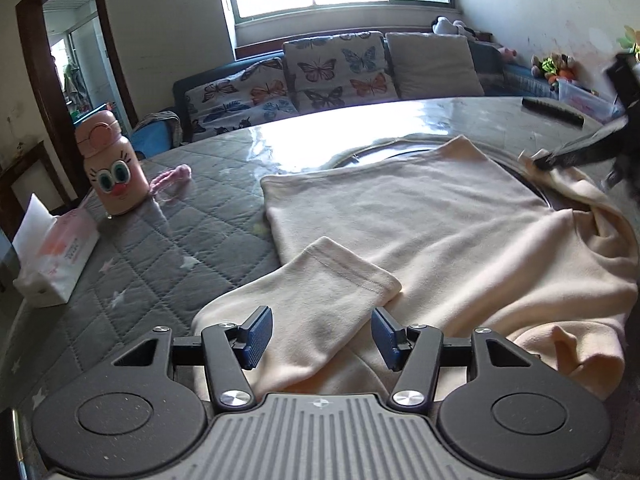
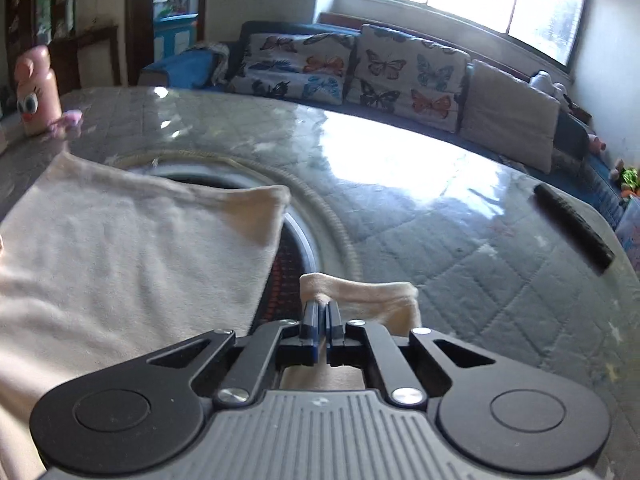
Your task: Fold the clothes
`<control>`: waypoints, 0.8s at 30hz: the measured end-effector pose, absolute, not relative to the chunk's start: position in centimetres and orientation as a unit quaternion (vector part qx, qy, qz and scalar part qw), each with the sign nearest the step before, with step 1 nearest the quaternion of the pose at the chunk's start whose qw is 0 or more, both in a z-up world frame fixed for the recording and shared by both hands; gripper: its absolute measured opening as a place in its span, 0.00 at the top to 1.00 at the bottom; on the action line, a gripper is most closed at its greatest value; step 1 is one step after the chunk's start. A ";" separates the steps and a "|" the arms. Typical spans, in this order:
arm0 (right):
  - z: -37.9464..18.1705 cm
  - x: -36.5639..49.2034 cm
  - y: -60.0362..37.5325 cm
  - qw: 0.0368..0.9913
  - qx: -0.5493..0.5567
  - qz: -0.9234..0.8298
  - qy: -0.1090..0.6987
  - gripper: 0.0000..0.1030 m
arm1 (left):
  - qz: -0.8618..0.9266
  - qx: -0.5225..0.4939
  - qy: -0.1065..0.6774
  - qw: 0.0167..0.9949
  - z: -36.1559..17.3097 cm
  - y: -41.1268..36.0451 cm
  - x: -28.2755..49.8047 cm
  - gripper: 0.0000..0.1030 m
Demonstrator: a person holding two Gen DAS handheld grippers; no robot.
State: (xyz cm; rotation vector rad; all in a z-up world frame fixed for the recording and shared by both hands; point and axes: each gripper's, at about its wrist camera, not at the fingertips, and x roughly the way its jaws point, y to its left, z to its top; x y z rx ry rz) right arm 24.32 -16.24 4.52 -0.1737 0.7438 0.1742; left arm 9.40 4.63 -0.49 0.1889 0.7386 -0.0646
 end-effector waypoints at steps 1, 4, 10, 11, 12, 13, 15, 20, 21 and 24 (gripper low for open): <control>4.9 24.1 -16.6 0.927 -0.085 0.080 0.357 0.98 | -0.031 0.093 0.362 0.927 -0.6 4.6 9.5 0.43; 6.3 23.0 -18.3 0.935 -0.074 0.065 0.339 0.98 | -0.029 0.095 0.365 0.926 -0.9 4.6 9.7 0.43; 9.3 19.0 -22.7 0.946 -0.054 0.034 0.319 0.98 | -0.028 0.093 0.363 0.927 -0.9 4.2 9.5 0.43; 9.5 18.4 -23.1 0.946 -0.054 0.032 0.318 0.98 | -0.028 0.091 0.361 0.928 -0.8 4.1 9.4 0.43; 9.7 17.9 -23.4 0.947 -0.051 0.027 0.316 0.98 | -0.028 0.090 0.359 0.929 -0.6 4.0 9.2 0.43; 9.7 17.2 -23.9 0.948 -0.050 0.016 0.314 0.99 | -0.029 0.088 0.355 0.930 -0.5 4.1 9.0 0.43; 9.6 15.8 -25.0 0.949 -0.050 -0.008 0.310 0.98 | -0.031 0.087 0.351 0.932 -0.3 4.3 8.8 0.40; 7.7 12.9 -28.9 0.937 -0.028 -0.074 0.340 0.96 | -0.024 0.092 0.358 0.929 -0.8 4.6 8.8 0.39; 7.2 12.4 -29.7 0.933 -0.022 -0.087 0.349 0.96 | -0.024 0.093 0.359 0.928 -0.9 4.7 8.8 0.39; 6.1 11.0 -31.7 0.922 -0.008 -0.119 0.367 0.93 | -0.024 0.093 0.360 0.928 -0.9 4.6 8.6 0.39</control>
